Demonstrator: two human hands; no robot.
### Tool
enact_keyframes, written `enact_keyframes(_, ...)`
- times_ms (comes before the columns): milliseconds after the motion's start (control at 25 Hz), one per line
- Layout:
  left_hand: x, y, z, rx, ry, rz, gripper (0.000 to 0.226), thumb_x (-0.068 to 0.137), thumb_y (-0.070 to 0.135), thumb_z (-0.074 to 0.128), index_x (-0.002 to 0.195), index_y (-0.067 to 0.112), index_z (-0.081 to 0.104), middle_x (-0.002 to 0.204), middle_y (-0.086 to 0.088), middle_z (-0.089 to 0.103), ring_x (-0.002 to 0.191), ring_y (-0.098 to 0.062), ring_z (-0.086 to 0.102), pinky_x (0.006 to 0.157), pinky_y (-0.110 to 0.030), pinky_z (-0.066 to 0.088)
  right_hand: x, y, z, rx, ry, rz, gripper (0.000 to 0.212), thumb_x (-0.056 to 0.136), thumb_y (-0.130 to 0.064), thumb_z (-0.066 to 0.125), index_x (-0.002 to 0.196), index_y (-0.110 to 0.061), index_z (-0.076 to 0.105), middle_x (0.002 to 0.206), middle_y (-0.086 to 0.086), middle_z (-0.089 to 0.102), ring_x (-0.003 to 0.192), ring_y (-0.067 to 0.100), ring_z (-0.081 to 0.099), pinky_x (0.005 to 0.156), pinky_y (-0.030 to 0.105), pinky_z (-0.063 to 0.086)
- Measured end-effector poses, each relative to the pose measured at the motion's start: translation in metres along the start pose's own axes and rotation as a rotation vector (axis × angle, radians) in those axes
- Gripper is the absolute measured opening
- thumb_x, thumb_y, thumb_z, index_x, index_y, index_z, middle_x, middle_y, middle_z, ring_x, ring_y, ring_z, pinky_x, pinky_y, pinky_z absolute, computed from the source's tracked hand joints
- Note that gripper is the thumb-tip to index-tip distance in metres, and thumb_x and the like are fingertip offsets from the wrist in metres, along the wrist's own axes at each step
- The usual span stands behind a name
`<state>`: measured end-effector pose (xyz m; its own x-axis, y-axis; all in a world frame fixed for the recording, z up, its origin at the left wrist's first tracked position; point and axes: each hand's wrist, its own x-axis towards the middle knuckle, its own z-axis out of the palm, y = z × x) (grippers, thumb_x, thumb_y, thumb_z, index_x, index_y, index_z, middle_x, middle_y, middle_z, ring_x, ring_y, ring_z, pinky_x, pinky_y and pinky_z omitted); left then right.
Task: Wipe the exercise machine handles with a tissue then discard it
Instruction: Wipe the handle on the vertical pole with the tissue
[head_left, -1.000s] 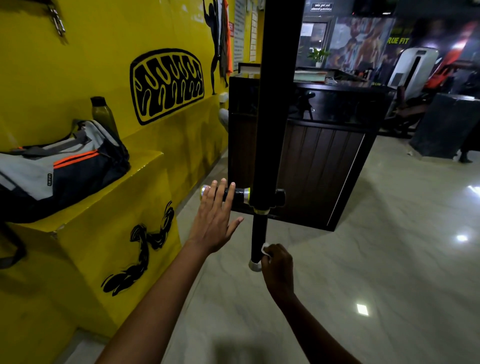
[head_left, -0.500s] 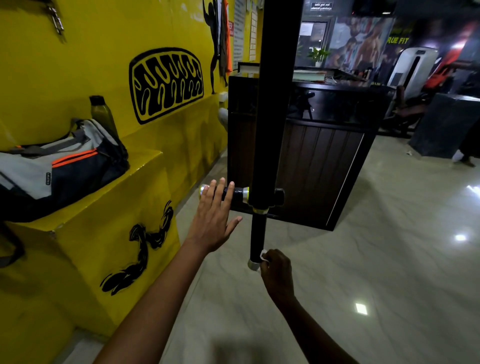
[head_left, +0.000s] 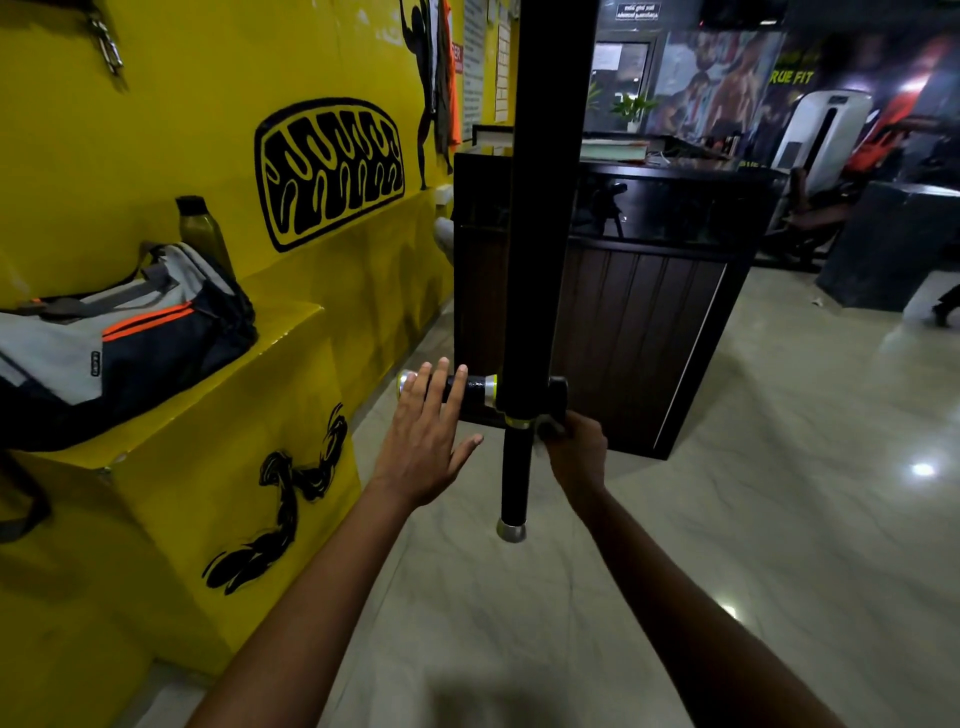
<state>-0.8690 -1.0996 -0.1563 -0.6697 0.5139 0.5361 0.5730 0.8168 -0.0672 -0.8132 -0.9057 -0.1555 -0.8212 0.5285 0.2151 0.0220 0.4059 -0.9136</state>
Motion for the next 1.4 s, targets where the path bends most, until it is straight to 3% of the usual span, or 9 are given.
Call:
enact_keyframes(80,0.000,0.000,-0.001,0.000,-0.006,0.001,0.080,0.093,0.059,0.033,0.152,0.010,0.008,0.157,-0.017,0.014,0.146,-0.032,0.010,0.119,-0.047,0.014,0.007,0.000,0.002,0.039,-0.085,0.064,0.009,0.089,-0.003,0.057,0.090,-0.003,0.066,0.080,0.006,0.064,0.076,0.016,0.060,0.067,0.022,0.049)
enact_keyframes(320,0.000,0.002,-0.001,0.018,-0.003,-0.008,0.080,0.093,0.060,0.031,0.152,0.010,0.008,0.157,-0.018,0.015,0.146,-0.033,0.012,0.118,-0.048,0.017,0.000,0.026,0.005,-0.245,-0.183,-0.122,0.019,0.087,-0.003,0.062,0.104,-0.003,0.069,0.096,0.007,0.071,0.086,0.011,0.064,0.060,0.004,0.036)
enact_keyframes(560,0.000,0.001,-0.001,0.023,-0.012,-0.011,0.081,0.093,0.060,0.031,0.152,0.011,0.004,0.157,-0.018,0.015,0.146,-0.033,0.012,0.117,-0.049,0.019,-0.032,0.075,0.017,-0.465,-0.265,-0.112,0.014,0.084,-0.001,0.061,0.078,0.000,0.073,0.078,0.014,0.072,0.077,0.019,0.067,0.052,0.006,0.028)
enact_keyframes(640,0.000,0.001,-0.001,0.028,-0.018,-0.003,0.081,0.093,0.060,0.031,0.152,0.011,0.005,0.157,-0.018,0.014,0.146,-0.033,0.010,0.117,-0.049,0.019,-0.043,0.085,0.016,-0.453,-0.288,-0.070,0.013,0.084,-0.002,0.063,0.079,-0.001,0.074,0.079,0.014,0.072,0.077,0.022,0.068,0.060,0.013,0.035)
enact_keyframes(800,0.000,0.000,-0.001,0.035,-0.025,-0.001,0.081,0.093,0.060,0.031,0.152,0.011,0.006,0.158,-0.017,0.013,0.146,-0.032,0.009,0.118,-0.049,0.018,-0.015,0.044,0.007,-0.310,-0.120,-0.103,0.013,0.088,-0.009,0.062,0.094,-0.004,0.072,0.090,0.009,0.071,0.084,0.019,0.065,0.072,0.023,0.044)
enact_keyframes(1040,-0.001,0.000,-0.003,0.018,-0.018,-0.004,0.081,0.093,0.061,0.031,0.152,0.011,0.008,0.157,-0.016,0.014,0.146,-0.031,0.011,0.118,-0.048,0.017,-0.015,0.029,0.014,-0.258,-0.063,-0.156,0.015,0.088,-0.006,0.061,0.099,-0.004,0.072,0.089,0.008,0.072,0.079,0.016,0.066,0.057,0.005,0.034)
enact_keyframes(1120,-0.001,0.000,-0.003,0.024,-0.023,0.001,0.081,0.093,0.062,0.031,0.152,0.011,0.007,0.158,-0.016,0.014,0.146,-0.031,0.010,0.118,-0.048,0.016,-0.028,0.047,0.018,-0.270,-0.070,-0.152,0.012,0.087,-0.004,0.063,0.091,-0.004,0.074,0.082,0.007,0.072,0.073,0.011,0.065,0.054,0.002,0.033)
enact_keyframes(1240,-0.001,-0.001,-0.003,0.039,-0.028,-0.001,0.081,0.094,0.062,0.029,0.152,0.011,0.006,0.158,-0.016,0.014,0.146,-0.031,0.011,0.118,-0.048,0.016,-0.040,0.077,0.022,-0.409,-0.164,-0.176,0.016,0.081,0.003,0.064,0.067,-0.003,0.071,0.065,0.010,0.069,0.062,0.017,0.066,0.048,0.013,0.030)
enact_keyframes(1400,0.000,-0.003,-0.005,0.060,-0.022,0.018,0.080,0.094,0.062,0.028,0.152,0.011,0.008,0.156,-0.017,0.018,0.145,-0.032,0.016,0.118,-0.047,0.017,-0.058,0.088,0.014,-0.462,-0.106,-0.289,0.012,0.075,0.003,0.071,0.071,-0.008,0.072,0.064,0.006,0.068,0.059,0.015,0.064,0.051,0.013,0.035)
